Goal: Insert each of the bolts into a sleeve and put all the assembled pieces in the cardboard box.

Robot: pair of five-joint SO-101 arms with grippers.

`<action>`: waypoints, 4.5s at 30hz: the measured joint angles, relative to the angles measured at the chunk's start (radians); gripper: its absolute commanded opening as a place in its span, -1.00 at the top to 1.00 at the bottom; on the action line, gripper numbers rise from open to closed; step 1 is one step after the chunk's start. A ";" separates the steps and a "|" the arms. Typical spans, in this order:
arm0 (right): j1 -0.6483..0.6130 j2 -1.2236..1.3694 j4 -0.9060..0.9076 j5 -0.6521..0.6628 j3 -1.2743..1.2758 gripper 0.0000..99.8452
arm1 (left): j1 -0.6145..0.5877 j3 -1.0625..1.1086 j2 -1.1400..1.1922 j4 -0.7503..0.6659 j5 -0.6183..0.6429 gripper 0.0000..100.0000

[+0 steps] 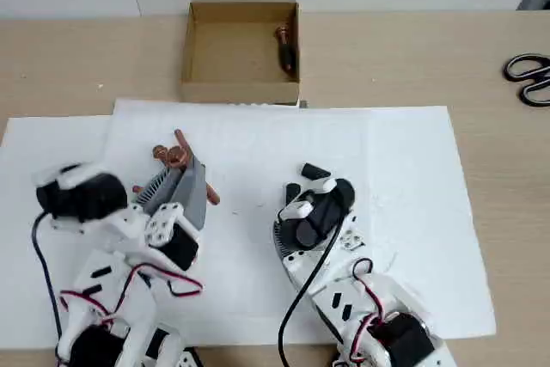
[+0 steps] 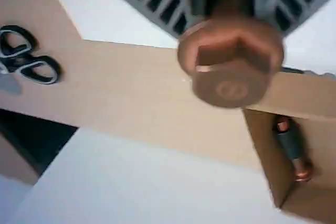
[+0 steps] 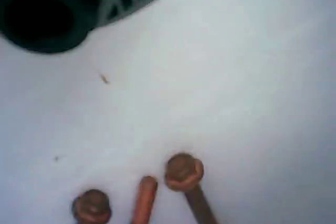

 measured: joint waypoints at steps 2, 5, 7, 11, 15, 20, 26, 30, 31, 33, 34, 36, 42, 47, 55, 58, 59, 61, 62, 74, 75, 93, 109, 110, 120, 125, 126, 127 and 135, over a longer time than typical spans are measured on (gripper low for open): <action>-0.034 0.000 -0.034 0.002 0.020 0.99 | 0.023 0.025 -0.035 0.000 0.003 0.99; -0.069 0.000 -0.089 0.002 0.054 0.99 | 0.069 0.037 -0.037 0.000 0.008 0.99; -0.080 0.000 -0.121 0.002 0.072 0.99 | 0.097 0.037 -0.037 0.000 0.023 0.99; -0.080 0.002 -0.143 0.002 0.084 0.99 | 0.155 0.037 -0.037 0.000 0.031 0.99; -0.080 0.002 -0.144 0.002 0.084 0.99 | 0.207 0.040 -0.037 0.000 0.031 0.99; -0.080 0.002 -0.144 0.002 0.084 0.99 | 0.239 0.066 -0.037 0.000 0.031 0.99; -0.080 0.002 -0.144 0.002 0.084 0.99 | 0.242 0.097 -0.037 0.000 0.031 0.99; -0.080 0.002 -0.144 0.002 0.084 0.99 | 0.242 0.106 -0.037 -0.034 0.031 0.99; -0.080 0.002 -0.144 0.002 0.084 0.99 | 0.242 0.114 -0.037 -0.048 0.031 0.99; -0.080 0.002 -0.144 0.002 0.084 0.99 | 0.242 0.137 -0.037 -0.081 0.031 0.99; -0.080 0.002 -0.144 0.002 0.084 0.99 | 0.242 0.150 -0.037 -0.100 0.031 0.99; -0.080 0.002 -0.144 0.002 0.084 0.99 | 0.242 0.173 -0.037 -0.133 0.031 0.99; -0.083 0.002 -0.144 0.002 0.084 0.99 | 0.242 0.213 -0.037 -0.167 0.031 0.99; -0.089 0.002 -0.144 0.002 0.084 0.99 | 0.241 0.229 -0.037 -0.172 0.031 0.99; -0.123 0.002 -0.144 0.002 0.084 0.99 | 0.244 0.264 -0.037 -0.175 0.031 0.99; -0.124 0.002 -0.144 0.002 0.084 0.99 | 0.244 0.264 -0.037 -0.175 0.031 0.99; -0.124 0.002 -0.144 0.002 0.084 0.99 | 0.244 0.264 -0.037 -0.175 0.026 0.99; -0.124 0.002 -0.144 0.003 0.084 0.99 | 0.258 0.264 -0.037 -0.175 -0.014 0.99; -0.124 0.002 -0.144 0.003 0.084 0.99 | 0.270 0.264 -0.037 -0.172 -0.043 0.99; -0.124 0.002 -0.144 0.003 0.084 0.99 | 0.362 0.213 -0.037 0.029 -0.173 0.94; -0.124 0.002 -0.144 0.003 0.084 0.99 | 0.359 0.213 -0.037 0.035 -0.173 0.88; -0.129 0.002 -0.144 0.005 0.089 0.99 | 0.284 0.043 -0.037 0.199 -0.212 0.62; 0.133 0.002 -0.144 0.005 0.097 0.99 | -0.017 0.140 -0.038 0.229 -0.442 0.99; 0.160 0.002 -0.155 0.005 0.115 0.99 | -0.028 0.170 -0.038 0.229 -0.448 0.99; 0.328 0.008 -0.238 0.020 0.199 0.99 | -0.092 0.382 -0.038 0.193 -0.457 0.99; 0.330 0.011 -0.222 0.023 0.199 0.99 | -0.092 0.427 -0.038 0.184 -0.457 0.99; 0.330 0.023 -0.222 0.028 0.196 0.99 | -0.092 0.427 -0.038 0.180 -0.457 0.99; 0.328 0.046 -0.222 0.035 0.193 0.99 | -0.092 0.427 -0.038 0.175 -0.457 0.99; 0.331 0.437 -0.285 0.041 -0.031 0.99 | -0.092 0.427 -0.038 0.167 -0.457 0.99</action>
